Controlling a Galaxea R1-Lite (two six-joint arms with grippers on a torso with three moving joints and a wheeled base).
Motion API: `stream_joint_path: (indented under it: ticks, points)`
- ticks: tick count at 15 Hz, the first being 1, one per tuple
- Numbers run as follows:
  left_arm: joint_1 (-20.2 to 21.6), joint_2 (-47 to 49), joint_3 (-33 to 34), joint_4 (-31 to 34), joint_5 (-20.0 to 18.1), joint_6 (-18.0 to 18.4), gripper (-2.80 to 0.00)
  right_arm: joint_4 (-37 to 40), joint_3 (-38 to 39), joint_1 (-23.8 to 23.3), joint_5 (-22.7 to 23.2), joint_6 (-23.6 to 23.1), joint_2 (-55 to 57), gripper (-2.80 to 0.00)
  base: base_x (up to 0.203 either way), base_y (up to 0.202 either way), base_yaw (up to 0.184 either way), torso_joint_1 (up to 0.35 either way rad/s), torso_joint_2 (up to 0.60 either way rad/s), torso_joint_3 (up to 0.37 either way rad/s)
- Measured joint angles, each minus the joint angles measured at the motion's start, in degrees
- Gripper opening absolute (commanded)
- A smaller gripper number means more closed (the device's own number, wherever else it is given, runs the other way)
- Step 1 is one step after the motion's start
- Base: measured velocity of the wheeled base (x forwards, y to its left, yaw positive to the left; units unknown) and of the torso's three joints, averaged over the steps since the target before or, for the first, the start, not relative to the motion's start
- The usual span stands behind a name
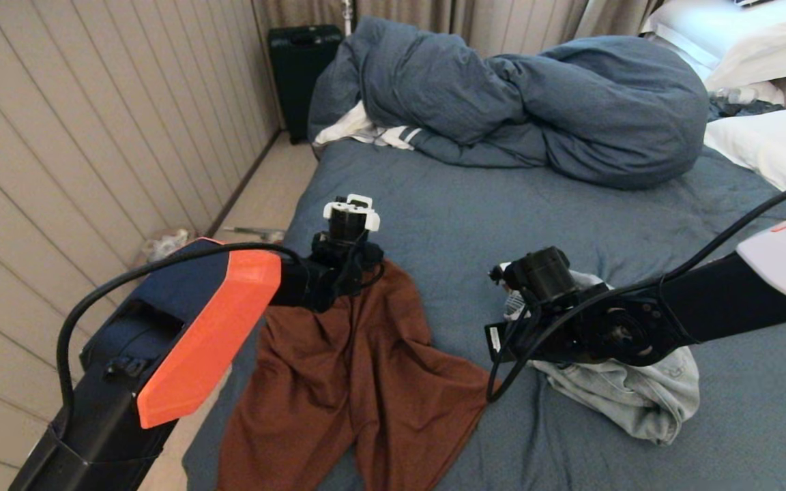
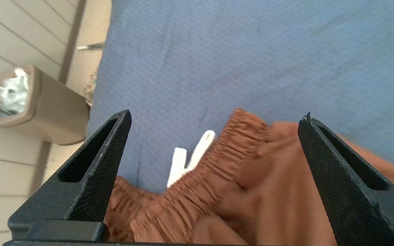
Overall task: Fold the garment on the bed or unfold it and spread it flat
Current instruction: Unford the brown shorts
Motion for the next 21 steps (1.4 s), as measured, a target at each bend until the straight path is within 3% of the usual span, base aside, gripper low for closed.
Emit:
stream_joint_path:
  ticks: [4,7,8,10,13,16,17,19,21]
  points:
    - [-0.14,-5.34,0.32,9.88,-4.35,-7.1,0.0,-0.01,-2.8,-0.22,0.26,-0.25,0.72,-2.8,0.0,0.0,0.0,0.0,0.0,0.0]
    - [1.29,-12.47,1.55,22.86,-14.72,-16.86,0.0,0.46,-9.46,-0.23,0.49,-1.38,2.53,-2.8,0.0,0.0,0.0,0.0,0.0,0.0]
    - [2.15,-15.17,3.58,27.66,-18.6,-20.45,0.0,0.49,-12.07,-0.22,0.63,-2.13,3.63,-2.8,0.0,0.0,0.0,0.0,0.0,0.0]
    - [3.76,-20.4,11.4,33.02,-23.53,-24.12,0.0,0.51,-17.66,-0.15,0.71,-2.82,6.7,-2.8,0.0,0.0,0.0,0.0,0.0,0.0]
    - [5.8,-28.59,29.01,29.06,-26.23,-25.13,0.0,0.41,-27.79,-0.2,0.74,-3.13,13.4,-2.8,0.0,0.0,0.0,0.0,0.0,0.0]
    - [6.6,-35.88,48.27,17.96,-26.55,-25.3,0.0,0.16,-36.75,0.57,0.71,-4.2,20.4,-2.8,0.0,0.0,0.0,0.0,0.0,0.0]
    - [6.79,-38.09,53.32,12.98,-26.32,-25.35,-2.8,0.11,-39.29,0.97,0.71,-4.57,22.3,-2.8,0.0,0.0,0.0,0.0,0.0,0.0]
    - [7.72,-41.77,58.47,5.21,-26.04,-25.72,-2.8,0.05,-43.48,1.53,0.7,-4.99,25.1,-2.8,0.0,0.0,0.0,0.0,0.0,0.0]
    - [9.1,-43.92,60.42,3.65,-26.02,-25.96,-2.8,-0.09,-47.65,2.26,0.6,-5.14,27.66,-2.8,0.0,0.0,0.0,0.0,0.0,0.0]
